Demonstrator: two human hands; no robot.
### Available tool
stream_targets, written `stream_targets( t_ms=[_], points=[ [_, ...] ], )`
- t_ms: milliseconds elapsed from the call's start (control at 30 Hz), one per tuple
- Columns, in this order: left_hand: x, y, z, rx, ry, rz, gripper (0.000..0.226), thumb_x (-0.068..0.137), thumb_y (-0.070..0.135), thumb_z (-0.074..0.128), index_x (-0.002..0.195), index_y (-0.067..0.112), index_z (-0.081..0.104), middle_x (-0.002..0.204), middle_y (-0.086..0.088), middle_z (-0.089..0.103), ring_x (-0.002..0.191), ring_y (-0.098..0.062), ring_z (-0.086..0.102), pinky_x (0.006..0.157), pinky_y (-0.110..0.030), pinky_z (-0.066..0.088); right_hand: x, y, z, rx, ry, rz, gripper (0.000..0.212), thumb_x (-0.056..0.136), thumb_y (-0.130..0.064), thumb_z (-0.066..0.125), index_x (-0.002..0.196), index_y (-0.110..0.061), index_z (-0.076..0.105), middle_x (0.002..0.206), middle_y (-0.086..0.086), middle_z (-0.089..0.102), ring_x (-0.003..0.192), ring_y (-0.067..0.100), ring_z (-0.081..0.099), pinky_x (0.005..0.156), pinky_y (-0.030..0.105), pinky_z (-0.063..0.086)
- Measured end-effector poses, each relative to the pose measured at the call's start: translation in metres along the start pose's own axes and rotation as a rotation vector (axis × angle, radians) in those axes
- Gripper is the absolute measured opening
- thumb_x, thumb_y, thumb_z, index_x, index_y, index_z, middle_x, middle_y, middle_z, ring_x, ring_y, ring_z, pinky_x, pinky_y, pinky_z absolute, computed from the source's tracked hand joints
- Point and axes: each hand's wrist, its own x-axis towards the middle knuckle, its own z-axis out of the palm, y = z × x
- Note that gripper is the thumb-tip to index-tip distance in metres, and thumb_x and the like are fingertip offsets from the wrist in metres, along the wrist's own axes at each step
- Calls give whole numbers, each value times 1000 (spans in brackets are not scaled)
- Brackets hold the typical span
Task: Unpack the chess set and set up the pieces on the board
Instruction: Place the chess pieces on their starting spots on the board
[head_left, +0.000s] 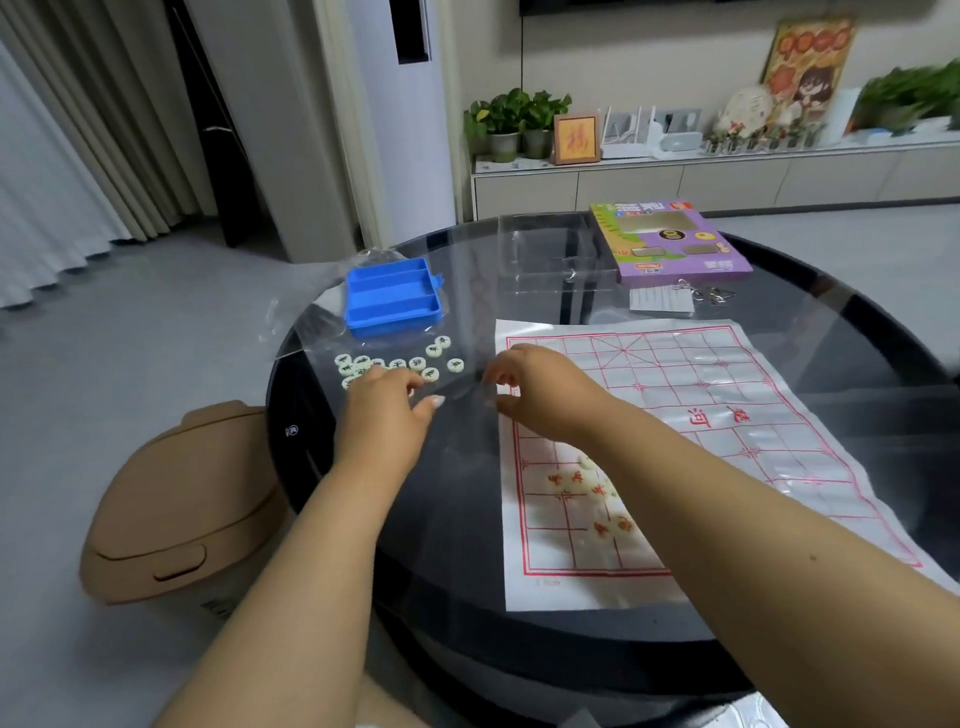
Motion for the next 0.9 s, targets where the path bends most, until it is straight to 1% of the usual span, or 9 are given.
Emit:
stream_targets(
  t_ms=[100, 233, 333, 400, 500, 600, 700, 800, 900],
  points=[
    [21, -20, 0, 25, 13, -89, 38, 81, 34, 73, 111, 11, 66, 113, -8, 61, 104, -28, 58, 93, -41, 47, 32, -2, 12, -20, -27, 0, 34, 83, -21, 65, 116, -15, 61, 114, 6, 57, 104, 23, 54, 82, 28, 42],
    [37, -33, 8, 18, -13, -108, 48, 77, 39, 76, 113, 9, 65, 113, -9, 62, 106, -28, 59, 94, -42, 48, 67, -6, 25, -56, -67, -1, 41, 80, -22, 69, 119, -13, 60, 118, 8, 55, 108, 25, 53, 85, 29, 42],
    [43, -36, 16, 66, -23, -81, 47, 77, 41, 75, 109, 8, 66, 107, -10, 61, 104, -29, 57, 92, -41, 47, 84, -6, 35, -80, -86, -12, 47, 78, -27, 72, 122, -12, 60, 120, 10, 55, 111, 27, 51, 92, 31, 44],
    [45, -36, 19, 57, -35, -68, 46, 78, 41, 74, 114, 12, 66, 110, -9, 59, 106, -28, 55, 94, -39, 46, 92, -6, 39, -70, -81, -19, 49, 79, -28, 72, 124, -13, 59, 122, 8, 54, 113, 26, 50, 93, 31, 42],
    [48, -38, 22, 17, -61, -55, 45, 81, 36, 73, 120, 17, 64, 115, -7, 58, 110, -26, 54, 96, -40, 45, 97, -7, 44, -37, -67, -49, 42, 80, -29, 71, 119, -15, 63, 119, 7, 55, 110, 24, 50, 89, 29, 40],
    [49, -37, 22, 7, -82, -38, 33, 83, 30, 71, 114, 18, 66, 112, -5, 57, 109, -24, 53, 95, -38, 45, 97, -8, 46, 17, -53, -65, 32, 81, -25, 71, 112, -16, 67, 113, 6, 55, 104, 21, 51, 82, 25, 39],
    [48, -37, 21, 1, -88, -37, 25, 84, 26, 71, 108, 17, 66, 109, -3, 57, 106, -23, 54, 92, -37, 45, 96, -9, 49, 46, -60, -66, 28, 82, -20, 69, 109, -17, 68, 110, 4, 54, 98, 20, 53, 79, 24, 42],
    [48, -37, 19, 2, -94, -45, 27, 85, 24, 70, 110, 15, 67, 108, -4, 57, 104, -23, 54, 90, -34, 45, 96, -14, 49, 54, -83, -47, 26, 84, -16, 67, 110, -15, 67, 112, 6, 54, 97, 20, 55, 81, 26, 46],
    [49, -34, 18, 37, -96, -66, 22, 87, 22, 68, 106, 11, 67, 108, -7, 57, 103, -25, 54, 87, -31, 42, 98, -20, 50, -47, -134, -56, 28, 86, -15, 65, 113, -14, 66, 117, 6, 55, 104, 23, 57, 88, 28, 45]
  ],
)
